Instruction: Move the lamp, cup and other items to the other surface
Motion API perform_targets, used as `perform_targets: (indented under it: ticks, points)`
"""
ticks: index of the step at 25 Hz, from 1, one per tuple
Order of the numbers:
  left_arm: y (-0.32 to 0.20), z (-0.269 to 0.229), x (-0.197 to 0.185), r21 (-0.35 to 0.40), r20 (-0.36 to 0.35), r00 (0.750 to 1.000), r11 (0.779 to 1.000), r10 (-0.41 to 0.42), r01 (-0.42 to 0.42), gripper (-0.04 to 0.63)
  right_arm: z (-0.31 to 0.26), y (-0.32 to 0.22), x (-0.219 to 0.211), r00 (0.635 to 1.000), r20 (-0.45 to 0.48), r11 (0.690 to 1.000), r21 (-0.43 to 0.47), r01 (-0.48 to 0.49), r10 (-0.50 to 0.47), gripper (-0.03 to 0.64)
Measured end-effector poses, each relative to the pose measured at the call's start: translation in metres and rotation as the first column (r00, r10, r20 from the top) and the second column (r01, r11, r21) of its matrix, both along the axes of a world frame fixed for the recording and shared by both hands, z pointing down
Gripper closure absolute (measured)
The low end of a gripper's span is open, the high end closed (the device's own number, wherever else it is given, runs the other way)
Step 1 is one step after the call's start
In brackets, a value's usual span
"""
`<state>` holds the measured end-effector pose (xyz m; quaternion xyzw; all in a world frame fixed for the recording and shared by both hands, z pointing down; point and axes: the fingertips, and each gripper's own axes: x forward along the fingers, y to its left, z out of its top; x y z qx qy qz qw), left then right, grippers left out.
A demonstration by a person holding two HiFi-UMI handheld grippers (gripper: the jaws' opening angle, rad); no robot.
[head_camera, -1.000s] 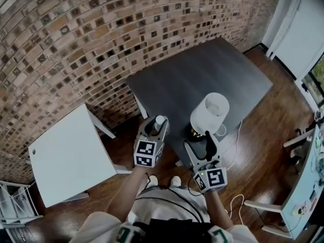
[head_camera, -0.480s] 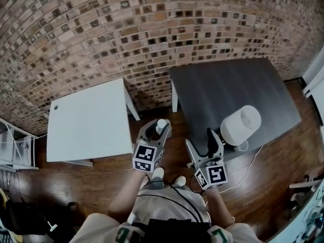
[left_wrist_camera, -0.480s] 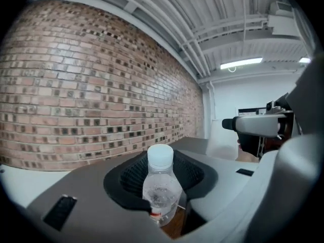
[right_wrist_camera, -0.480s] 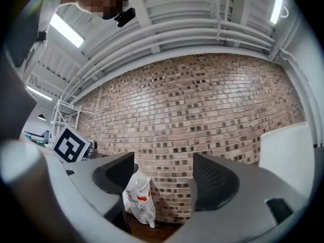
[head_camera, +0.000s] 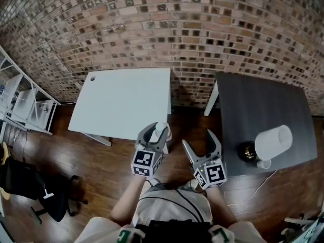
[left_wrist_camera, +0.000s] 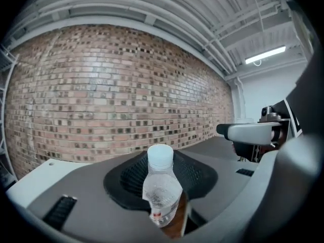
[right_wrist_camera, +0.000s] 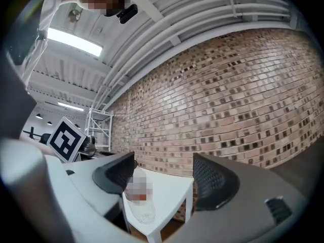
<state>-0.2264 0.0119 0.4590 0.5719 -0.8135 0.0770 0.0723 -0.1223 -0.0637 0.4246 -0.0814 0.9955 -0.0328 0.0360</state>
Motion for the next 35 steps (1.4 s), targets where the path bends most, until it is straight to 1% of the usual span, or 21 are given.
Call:
perform_targets:
  ticks: [1, 4, 7, 10, 13, 16, 19, 21, 26, 30, 33, 35]
  points:
    - [0.015, 0.000, -0.011, 0.002, 0.004, 1.000, 1.000, -0.019, 0.019, 0.454, -0.002, 0.012, -0.012, 1.000, 0.001, 1.000, 0.003, 0.014, -0.014, 0.244]
    - [0.053, -0.006, -0.031, -0.010, 0.031, 0.999, 0.999, -0.039, 0.039, 0.454, -0.003, 0.055, -0.044, 0.998, -0.013, 0.997, -0.040, 0.065, -0.066, 0.244]
    - [0.089, -0.012, -0.044, -0.001, 0.042, 0.998, 0.999, -0.046, 0.046, 0.454, 0.003, 0.094, -0.073, 0.994, -0.036, 0.994, -0.029, 0.103, -0.104, 0.244]
    - [0.124, -0.009, -0.062, 0.004, 0.040, 0.997, 0.998, -0.060, 0.060, 0.454, 0.004, 0.127, -0.101, 0.990, -0.026, 0.990, -0.024, 0.136, -0.137, 0.244]
    - [0.160, -0.006, -0.085, 0.011, 0.020, 0.992, 0.993, -0.121, 0.121, 0.454, 0.000, 0.165, -0.129, 0.978, -0.031, 0.978, -0.022, 0.207, -0.208, 0.244]
    - [0.189, -0.006, -0.110, 0.024, 0.001, 0.980, 0.980, -0.197, 0.197, 0.454, -0.005, 0.192, -0.155, 0.959, -0.038, 0.959, -0.027, 0.281, -0.282, 0.244]
    - [0.209, -0.007, -0.136, 0.031, -0.002, 0.964, 0.963, -0.267, 0.267, 0.454, -0.004, 0.196, -0.185, 0.947, -0.025, 0.948, -0.008, 0.319, -0.319, 0.244]
    - [0.221, -0.005, -0.153, 0.027, 0.001, 0.950, 0.950, -0.313, 0.313, 0.454, -0.001, 0.199, -0.207, 0.937, -0.022, 0.937, -0.012, 0.349, -0.349, 0.244]
    - [0.246, 0.003, -0.202, 0.017, -0.005, 0.896, 0.896, -0.444, 0.444, 0.454, 0.003, 0.209, -0.264, 0.889, -0.017, 0.889, -0.029, 0.457, -0.457, 0.244]
    - [0.247, 0.011, -0.236, -0.007, -0.003, 0.860, 0.860, -0.510, 0.510, 0.454, 0.004, 0.204, -0.304, 0.853, -0.010, 0.853, -0.025, 0.522, -0.522, 0.244]
    - [0.249, 0.017, -0.261, -0.018, -0.018, 0.832, 0.833, -0.554, 0.554, 0.453, 0.003, 0.195, -0.327, 0.835, -0.003, 0.835, -0.008, 0.551, -0.551, 0.244]
    - [0.250, 0.023, -0.281, -0.031, -0.020, 0.821, 0.821, -0.571, 0.570, 0.454, 0.003, 0.192, -0.339, 0.824, -0.010, 0.824, -0.018, 0.566, -0.566, 0.244]
